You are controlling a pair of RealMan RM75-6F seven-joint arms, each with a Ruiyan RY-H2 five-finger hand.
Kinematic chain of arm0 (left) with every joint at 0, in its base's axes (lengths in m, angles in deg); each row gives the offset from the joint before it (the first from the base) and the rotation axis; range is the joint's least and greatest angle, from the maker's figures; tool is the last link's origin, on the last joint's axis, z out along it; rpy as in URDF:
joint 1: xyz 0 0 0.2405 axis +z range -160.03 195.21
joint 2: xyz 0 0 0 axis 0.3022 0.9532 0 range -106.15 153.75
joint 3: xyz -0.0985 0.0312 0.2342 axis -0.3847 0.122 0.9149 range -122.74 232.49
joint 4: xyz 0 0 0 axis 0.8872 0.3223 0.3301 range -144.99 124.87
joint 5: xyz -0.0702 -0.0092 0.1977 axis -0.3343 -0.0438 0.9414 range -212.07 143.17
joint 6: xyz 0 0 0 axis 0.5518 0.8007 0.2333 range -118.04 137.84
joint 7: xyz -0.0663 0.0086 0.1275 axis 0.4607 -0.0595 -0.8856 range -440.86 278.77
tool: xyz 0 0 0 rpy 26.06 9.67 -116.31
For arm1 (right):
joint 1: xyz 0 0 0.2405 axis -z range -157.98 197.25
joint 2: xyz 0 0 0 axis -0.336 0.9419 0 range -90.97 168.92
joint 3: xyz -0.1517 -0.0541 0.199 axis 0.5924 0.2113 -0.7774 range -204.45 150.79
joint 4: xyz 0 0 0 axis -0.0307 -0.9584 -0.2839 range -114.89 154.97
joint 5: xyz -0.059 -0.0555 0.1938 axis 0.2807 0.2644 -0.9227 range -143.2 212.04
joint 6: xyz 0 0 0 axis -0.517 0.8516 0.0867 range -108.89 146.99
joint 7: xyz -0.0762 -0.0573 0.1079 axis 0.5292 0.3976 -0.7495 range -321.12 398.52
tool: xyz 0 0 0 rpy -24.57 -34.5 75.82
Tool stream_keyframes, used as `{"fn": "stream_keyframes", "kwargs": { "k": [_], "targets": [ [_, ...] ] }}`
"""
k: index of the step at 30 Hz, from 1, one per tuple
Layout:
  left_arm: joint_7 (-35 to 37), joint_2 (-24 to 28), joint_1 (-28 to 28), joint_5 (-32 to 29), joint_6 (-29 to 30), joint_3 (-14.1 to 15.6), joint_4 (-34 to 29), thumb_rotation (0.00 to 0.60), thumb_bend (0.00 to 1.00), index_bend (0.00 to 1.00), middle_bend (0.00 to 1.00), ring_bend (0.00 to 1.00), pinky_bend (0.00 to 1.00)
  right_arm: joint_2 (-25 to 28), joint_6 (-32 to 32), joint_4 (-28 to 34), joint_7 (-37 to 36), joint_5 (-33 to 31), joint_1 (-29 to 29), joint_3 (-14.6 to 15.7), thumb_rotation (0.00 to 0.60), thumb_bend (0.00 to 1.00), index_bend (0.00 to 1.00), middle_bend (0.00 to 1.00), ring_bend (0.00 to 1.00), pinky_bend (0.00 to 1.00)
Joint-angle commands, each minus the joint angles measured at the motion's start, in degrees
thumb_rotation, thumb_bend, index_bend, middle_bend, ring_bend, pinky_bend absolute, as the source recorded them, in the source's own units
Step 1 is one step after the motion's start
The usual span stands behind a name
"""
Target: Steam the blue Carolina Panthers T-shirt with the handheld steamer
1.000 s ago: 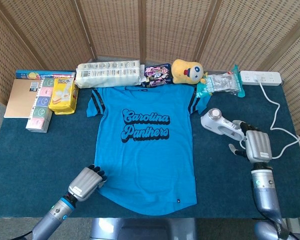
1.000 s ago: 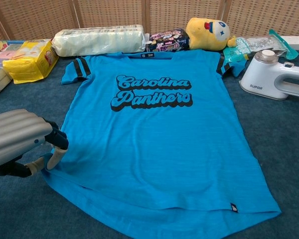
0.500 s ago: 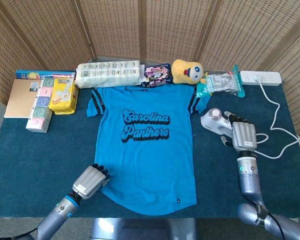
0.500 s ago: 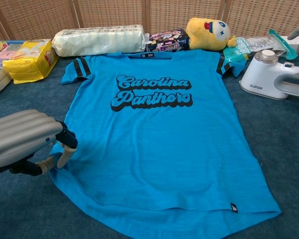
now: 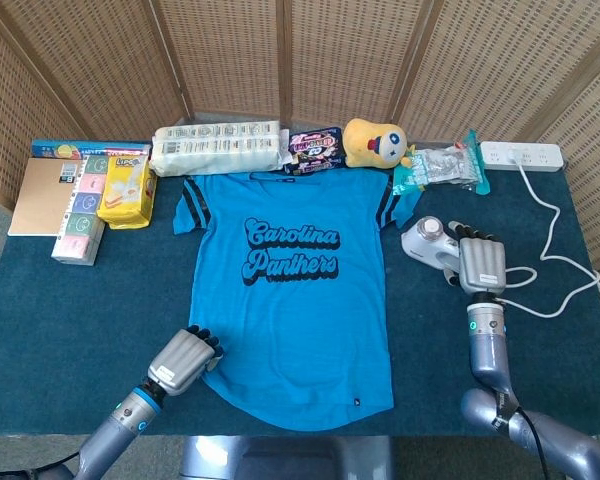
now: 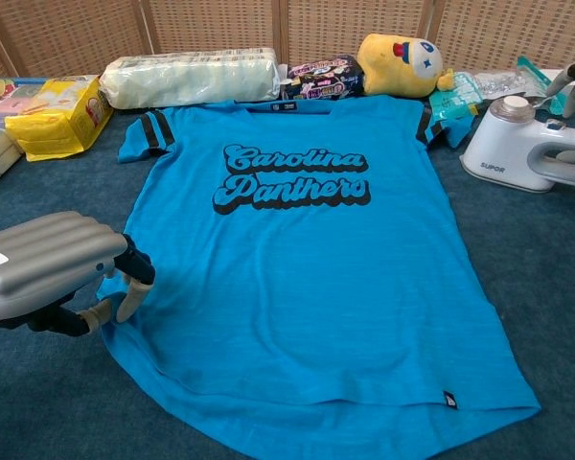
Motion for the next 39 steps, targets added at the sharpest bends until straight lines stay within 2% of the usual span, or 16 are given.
{"fn": "stream_keyframes", "kwargs": {
  "k": [1, 18, 29, 39],
  "targets": [
    [0.09, -0.07, -0.08, -0.14, -0.02, -0.04, 0.06, 0.600, 0.55, 0.64, 0.52, 0.39, 0.38, -1.19, -0.22, -1.83, 0.89, -0.91, -0.83, -0.23, 0.600, 0.26, 0.23, 0.34, 0.36, 0.36],
    [-0.02, -0.79, -0.75, -1.18, -0.42, -0.27, 0.15, 0.600, 0.55, 0.64, 0.52, 0.39, 0.38, -7.52, -2.11, -16.17, 1.08, -1.32, -4.65, -0.62, 0.600, 0.26, 0.27, 0.36, 0.36, 0.36],
    [-0.87, -1.26, -1.22, -2.28, -0.83, -0.40, 0.12, 0.600, 0.55, 0.64, 0.52, 0.39, 0.38, -10.89, -4.16, -26.29, -2.48, 0.13, -5.59, -0.27, 0.600, 0.28, 0.30, 0.38, 0.37, 0.36],
    [-1.50, -0.98, -1.33, -2.88, -0.52, -0.40, -0.49, 0.600, 0.55, 0.64, 0.52, 0.39, 0.38, -15.57, -4.77, -35.09, -7.64, 3.68, -7.02, 0.56, 0.600, 0.34, 0.36, 0.43, 0.41, 0.38]
  ]
}}
